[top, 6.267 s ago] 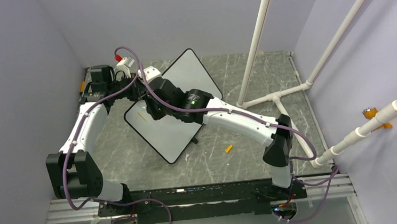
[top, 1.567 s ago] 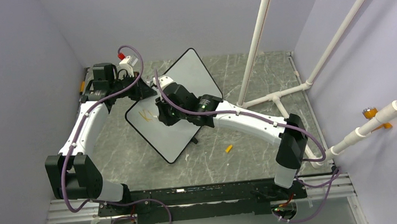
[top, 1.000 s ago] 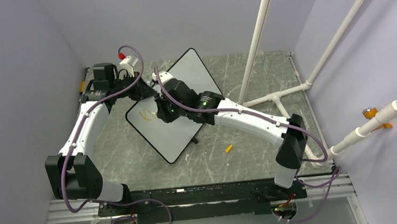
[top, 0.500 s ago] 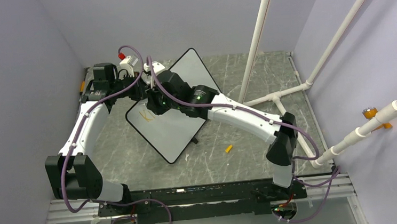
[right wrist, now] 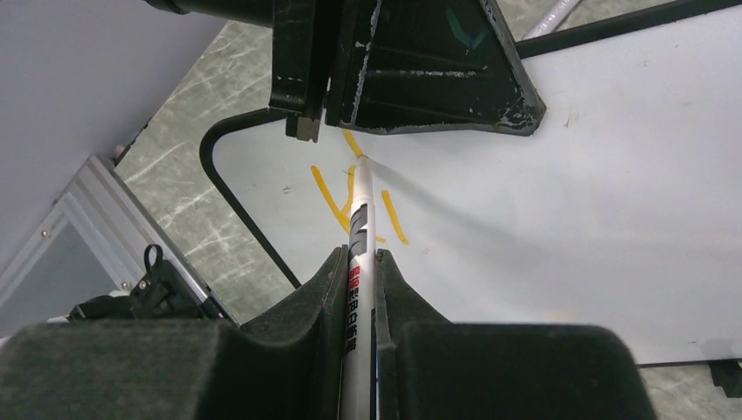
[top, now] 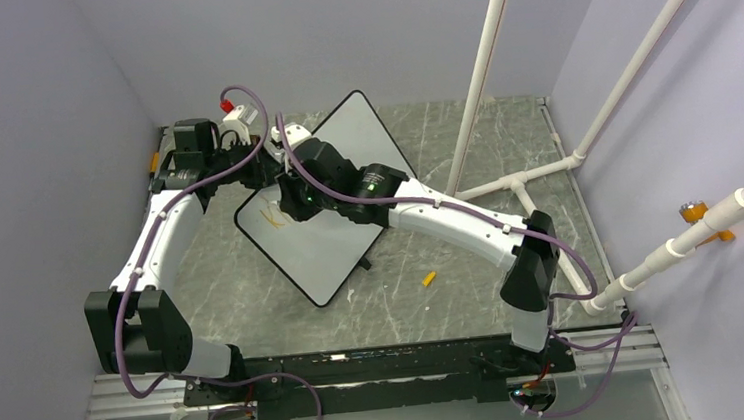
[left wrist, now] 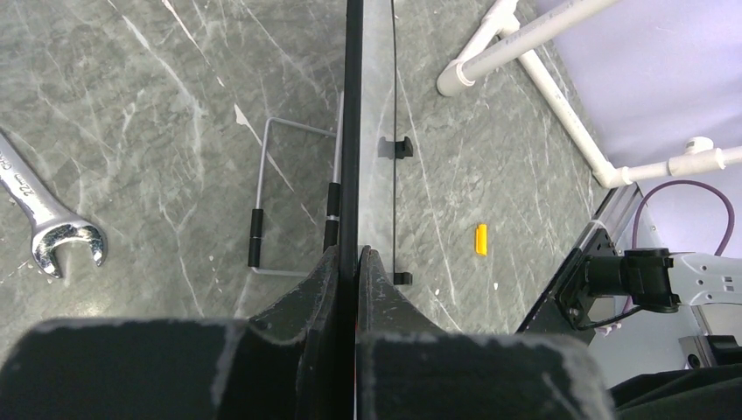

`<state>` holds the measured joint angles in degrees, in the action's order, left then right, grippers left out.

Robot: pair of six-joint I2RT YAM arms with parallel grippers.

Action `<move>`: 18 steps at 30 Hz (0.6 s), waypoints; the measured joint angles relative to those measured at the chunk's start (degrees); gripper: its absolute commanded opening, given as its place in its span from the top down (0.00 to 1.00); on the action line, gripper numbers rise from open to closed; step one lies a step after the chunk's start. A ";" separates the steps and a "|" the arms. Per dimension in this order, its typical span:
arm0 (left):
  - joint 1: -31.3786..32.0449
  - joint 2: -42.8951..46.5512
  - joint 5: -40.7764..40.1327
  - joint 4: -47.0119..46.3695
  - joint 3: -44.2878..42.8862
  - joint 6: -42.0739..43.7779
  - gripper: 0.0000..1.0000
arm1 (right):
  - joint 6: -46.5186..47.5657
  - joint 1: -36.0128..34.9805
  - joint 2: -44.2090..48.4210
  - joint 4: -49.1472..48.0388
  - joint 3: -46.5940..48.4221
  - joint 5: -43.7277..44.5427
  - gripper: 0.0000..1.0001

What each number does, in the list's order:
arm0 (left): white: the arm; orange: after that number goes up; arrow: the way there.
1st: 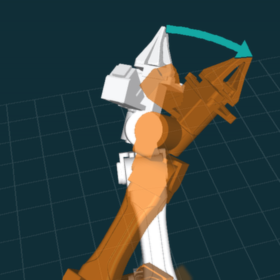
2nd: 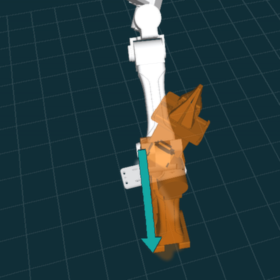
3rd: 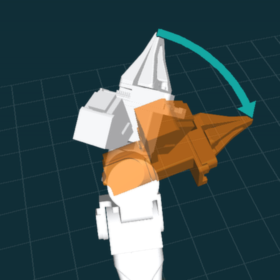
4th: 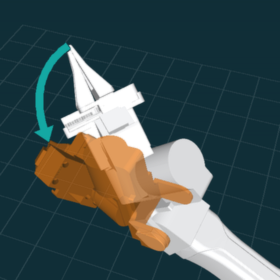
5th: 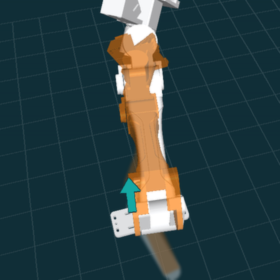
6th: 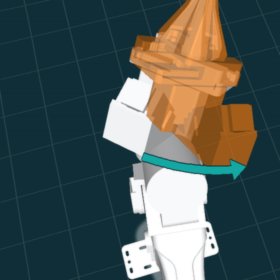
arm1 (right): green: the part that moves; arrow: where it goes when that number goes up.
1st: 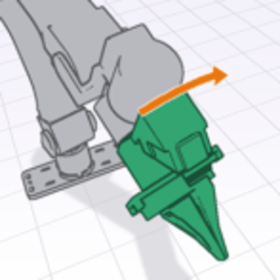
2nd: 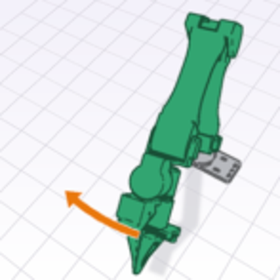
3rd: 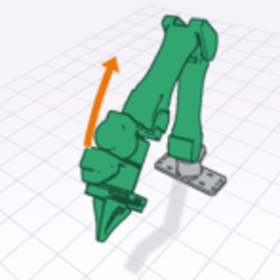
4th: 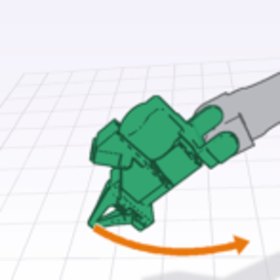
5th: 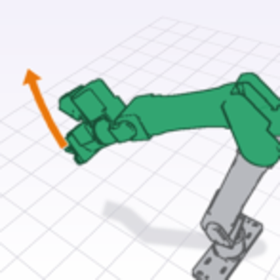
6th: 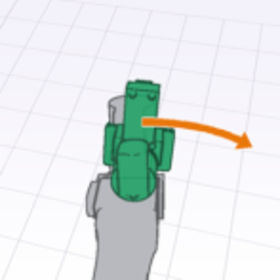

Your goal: Write a sentence on the whiteboard

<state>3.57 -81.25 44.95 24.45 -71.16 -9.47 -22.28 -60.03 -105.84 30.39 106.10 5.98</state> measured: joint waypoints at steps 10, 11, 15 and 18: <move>0.00 0.00 0.04 -0.04 0.02 -0.04 1.00 | -0.24 0.00 0.28 0.42 -0.20 0.11 1.00; 0.00 0.00 0.15 -0.04 0.02 -0.13 1.00 | -0.22 0.00 0.35 0.46 -0.20 0.13 1.00; 0.17 0.20 0.20 -0.11 0.02 -0.28 1.00 | -0.17 0.00 0.76 1.40 -0.20 1.62 1.00; 0.28 0.42 0.20 -0.04 0.02 -0.28 1.00 | 0.09 0.02 1.05 2.38 -0.20 3.30 1.00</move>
<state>3.86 -80.84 45.15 24.40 -71.13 -9.76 -22.20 -60.01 -104.79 32.77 105.91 9.28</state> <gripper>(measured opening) 0.107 0.142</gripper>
